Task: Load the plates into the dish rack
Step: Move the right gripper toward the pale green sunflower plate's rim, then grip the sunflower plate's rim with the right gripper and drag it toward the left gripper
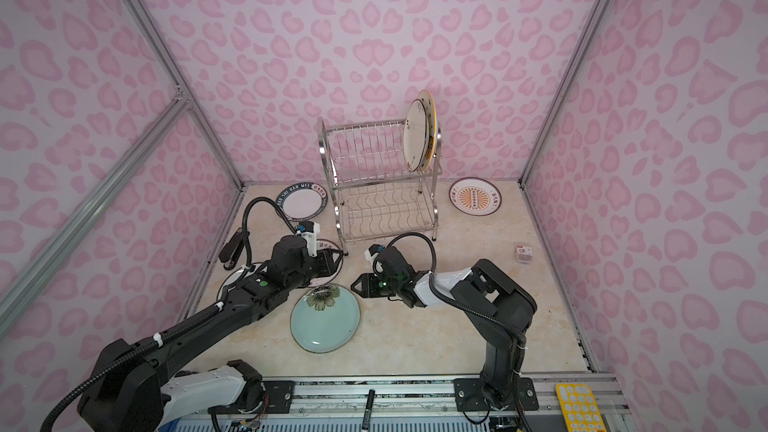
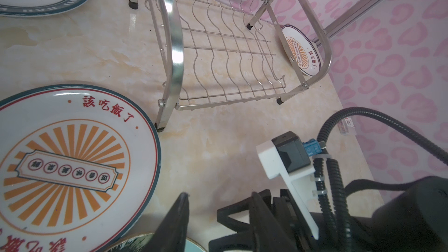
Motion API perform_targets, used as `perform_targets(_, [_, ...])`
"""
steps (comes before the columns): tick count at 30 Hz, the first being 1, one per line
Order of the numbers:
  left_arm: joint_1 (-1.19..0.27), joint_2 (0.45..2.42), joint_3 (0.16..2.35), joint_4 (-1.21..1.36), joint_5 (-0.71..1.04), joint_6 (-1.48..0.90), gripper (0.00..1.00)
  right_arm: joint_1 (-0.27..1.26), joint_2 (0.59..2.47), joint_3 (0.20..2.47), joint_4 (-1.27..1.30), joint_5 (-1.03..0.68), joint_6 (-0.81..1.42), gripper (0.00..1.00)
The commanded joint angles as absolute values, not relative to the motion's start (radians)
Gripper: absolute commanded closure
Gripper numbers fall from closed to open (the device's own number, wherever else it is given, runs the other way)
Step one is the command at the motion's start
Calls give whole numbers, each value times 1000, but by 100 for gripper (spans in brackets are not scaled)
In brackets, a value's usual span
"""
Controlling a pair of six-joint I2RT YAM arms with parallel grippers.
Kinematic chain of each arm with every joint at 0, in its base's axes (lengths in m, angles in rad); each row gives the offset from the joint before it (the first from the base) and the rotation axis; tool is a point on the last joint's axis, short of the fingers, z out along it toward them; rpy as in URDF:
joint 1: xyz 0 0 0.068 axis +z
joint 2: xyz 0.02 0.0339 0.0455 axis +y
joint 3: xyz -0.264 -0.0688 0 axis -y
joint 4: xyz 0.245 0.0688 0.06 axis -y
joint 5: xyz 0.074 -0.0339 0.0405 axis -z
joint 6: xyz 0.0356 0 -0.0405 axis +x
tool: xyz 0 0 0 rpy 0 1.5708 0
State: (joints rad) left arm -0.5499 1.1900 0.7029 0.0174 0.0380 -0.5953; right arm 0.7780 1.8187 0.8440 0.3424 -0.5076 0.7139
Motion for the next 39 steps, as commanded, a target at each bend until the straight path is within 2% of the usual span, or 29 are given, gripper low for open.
perform_targets(1, [-549,1184,701,39,41,-598,56,786,1839,853,338,-541,708,52])
perform_targets(7, [-549,1185,701,35,41,-598,56,797,1863,865,334,-566,711,55])
perform_targets(25, [-549,1183,701,30,38,-595,56,813,1902,888,325,-599,710,77])
perform_targets(39, [-549,1175,701,26,35,-594,56,811,1911,893,292,-601,706,85])
